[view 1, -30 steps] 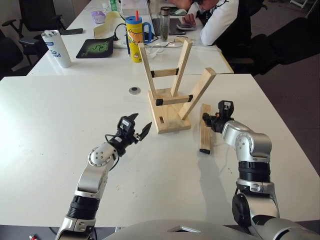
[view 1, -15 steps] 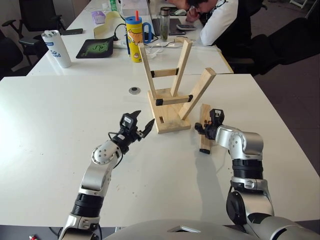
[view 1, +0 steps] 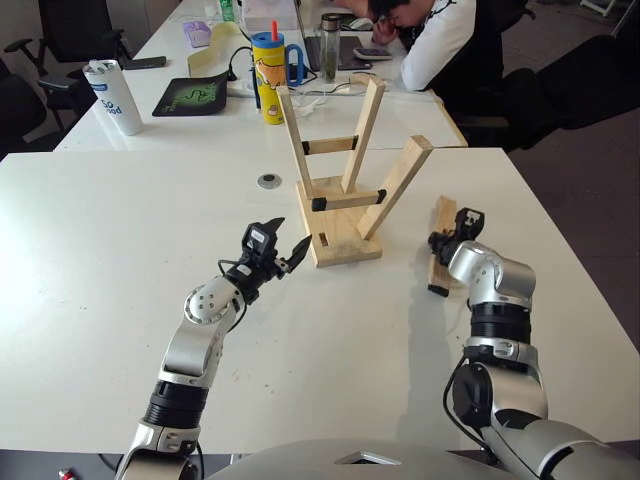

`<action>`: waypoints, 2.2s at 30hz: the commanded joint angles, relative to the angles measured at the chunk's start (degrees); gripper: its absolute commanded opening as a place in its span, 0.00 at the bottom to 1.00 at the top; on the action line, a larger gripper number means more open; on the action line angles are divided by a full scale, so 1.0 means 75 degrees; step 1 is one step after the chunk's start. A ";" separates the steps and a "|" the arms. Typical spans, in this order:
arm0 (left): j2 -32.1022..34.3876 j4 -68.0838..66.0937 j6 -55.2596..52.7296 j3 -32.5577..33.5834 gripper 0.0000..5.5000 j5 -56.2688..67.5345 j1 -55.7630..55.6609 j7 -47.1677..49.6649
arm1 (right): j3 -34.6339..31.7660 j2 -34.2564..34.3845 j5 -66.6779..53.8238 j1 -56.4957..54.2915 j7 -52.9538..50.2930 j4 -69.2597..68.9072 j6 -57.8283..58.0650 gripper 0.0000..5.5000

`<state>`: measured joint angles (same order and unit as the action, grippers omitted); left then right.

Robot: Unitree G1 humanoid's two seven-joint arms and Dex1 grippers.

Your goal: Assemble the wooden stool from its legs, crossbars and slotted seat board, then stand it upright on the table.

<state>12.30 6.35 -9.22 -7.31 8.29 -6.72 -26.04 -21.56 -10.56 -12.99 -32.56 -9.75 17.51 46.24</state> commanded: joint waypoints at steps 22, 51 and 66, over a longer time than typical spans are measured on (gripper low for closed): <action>-0.0066 0.3038 -0.3035 0.2590 0.61 0.8900 -0.2628 0.2212 | 0.3977 -0.2011 -0.0793 -0.0448 0.6795 -0.4580 -0.3908 0.37; 0.0023 0.3024 -0.2670 0.2615 0.61 0.8966 -0.2389 0.2741 | 0.4239 -0.1558 -0.0010 -0.0308 0.7078 -0.4222 -0.5227 0.37; -0.0281 0.2883 -0.2224 0.2453 0.29 0.8463 -0.2129 0.2773 | 0.3997 -0.1363 -0.0280 -0.0704 0.7316 -0.3901 -0.5007 0.37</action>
<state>10.09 29.28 -25.82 11.79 73.63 -23.77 -4.84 9.45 -21.45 -13.41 -35.47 45.22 -11.31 7.86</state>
